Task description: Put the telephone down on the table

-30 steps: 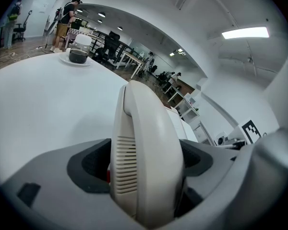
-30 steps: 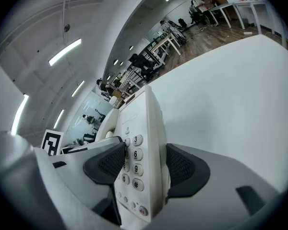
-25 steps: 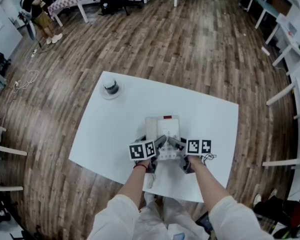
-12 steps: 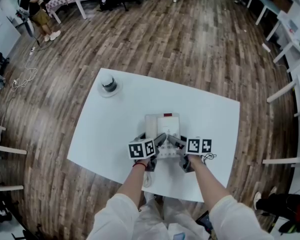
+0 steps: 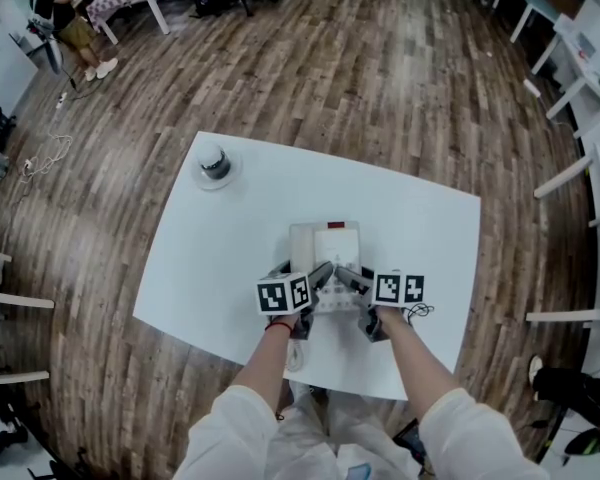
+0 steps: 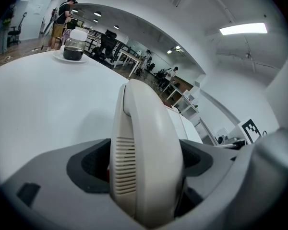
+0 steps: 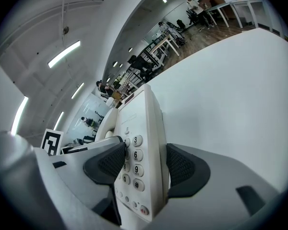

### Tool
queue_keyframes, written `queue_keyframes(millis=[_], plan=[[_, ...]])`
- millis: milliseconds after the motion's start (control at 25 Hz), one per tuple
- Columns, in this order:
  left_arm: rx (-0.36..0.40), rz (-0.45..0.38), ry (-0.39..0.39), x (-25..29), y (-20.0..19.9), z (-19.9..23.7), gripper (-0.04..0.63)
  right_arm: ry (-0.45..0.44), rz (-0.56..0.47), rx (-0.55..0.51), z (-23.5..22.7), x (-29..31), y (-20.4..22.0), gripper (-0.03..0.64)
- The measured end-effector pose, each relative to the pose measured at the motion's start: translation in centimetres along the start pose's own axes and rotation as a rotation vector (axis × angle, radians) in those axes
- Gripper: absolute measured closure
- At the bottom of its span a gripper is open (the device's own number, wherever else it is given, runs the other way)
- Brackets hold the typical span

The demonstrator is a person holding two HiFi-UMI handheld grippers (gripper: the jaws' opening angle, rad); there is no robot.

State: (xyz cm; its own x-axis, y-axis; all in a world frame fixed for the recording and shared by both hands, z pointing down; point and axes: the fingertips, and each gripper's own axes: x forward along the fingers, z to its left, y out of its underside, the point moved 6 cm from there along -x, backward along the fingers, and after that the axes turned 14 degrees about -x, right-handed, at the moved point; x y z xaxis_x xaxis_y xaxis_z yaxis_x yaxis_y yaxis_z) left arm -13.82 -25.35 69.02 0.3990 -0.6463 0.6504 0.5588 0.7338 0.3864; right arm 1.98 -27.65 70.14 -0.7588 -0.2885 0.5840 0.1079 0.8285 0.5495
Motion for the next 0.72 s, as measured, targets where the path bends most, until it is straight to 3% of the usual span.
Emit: queue_keyframes(millis=[720], plan=[[0.011,0.01,0.009,0.04,-0.22,-0.03,0.186,-0.004,-0.027,-0.019,0.07,0.03,0.03,0.342]])
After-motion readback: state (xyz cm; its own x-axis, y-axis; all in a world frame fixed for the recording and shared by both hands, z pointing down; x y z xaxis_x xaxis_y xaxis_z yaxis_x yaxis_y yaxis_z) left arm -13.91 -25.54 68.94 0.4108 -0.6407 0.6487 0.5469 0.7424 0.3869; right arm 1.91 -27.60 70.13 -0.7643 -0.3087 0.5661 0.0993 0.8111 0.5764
